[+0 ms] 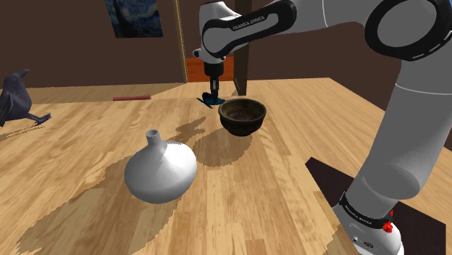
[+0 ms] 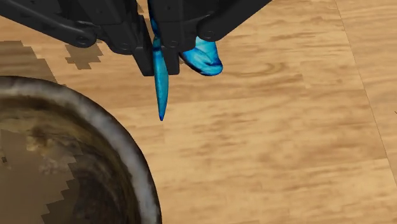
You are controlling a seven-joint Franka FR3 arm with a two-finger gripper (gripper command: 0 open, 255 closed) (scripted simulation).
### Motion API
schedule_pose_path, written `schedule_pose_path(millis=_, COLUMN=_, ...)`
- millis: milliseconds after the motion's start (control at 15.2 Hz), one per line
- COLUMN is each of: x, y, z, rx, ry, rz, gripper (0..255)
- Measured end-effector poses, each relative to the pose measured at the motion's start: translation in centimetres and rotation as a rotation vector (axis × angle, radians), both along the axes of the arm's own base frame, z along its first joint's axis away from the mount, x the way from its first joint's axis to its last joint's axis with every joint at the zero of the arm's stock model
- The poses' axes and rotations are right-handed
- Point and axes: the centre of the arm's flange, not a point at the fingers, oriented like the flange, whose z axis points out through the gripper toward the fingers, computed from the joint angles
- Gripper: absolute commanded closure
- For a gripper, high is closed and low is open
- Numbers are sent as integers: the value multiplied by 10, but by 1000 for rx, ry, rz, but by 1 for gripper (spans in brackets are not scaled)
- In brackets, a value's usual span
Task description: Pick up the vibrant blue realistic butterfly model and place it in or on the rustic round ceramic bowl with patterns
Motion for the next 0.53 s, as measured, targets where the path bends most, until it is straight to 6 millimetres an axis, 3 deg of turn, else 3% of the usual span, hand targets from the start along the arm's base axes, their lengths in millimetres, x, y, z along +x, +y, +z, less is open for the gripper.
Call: schedule_pose_path(millis=528, x=0, y=0, z=42, rx=0, ry=0, rz=0, gripper=255)
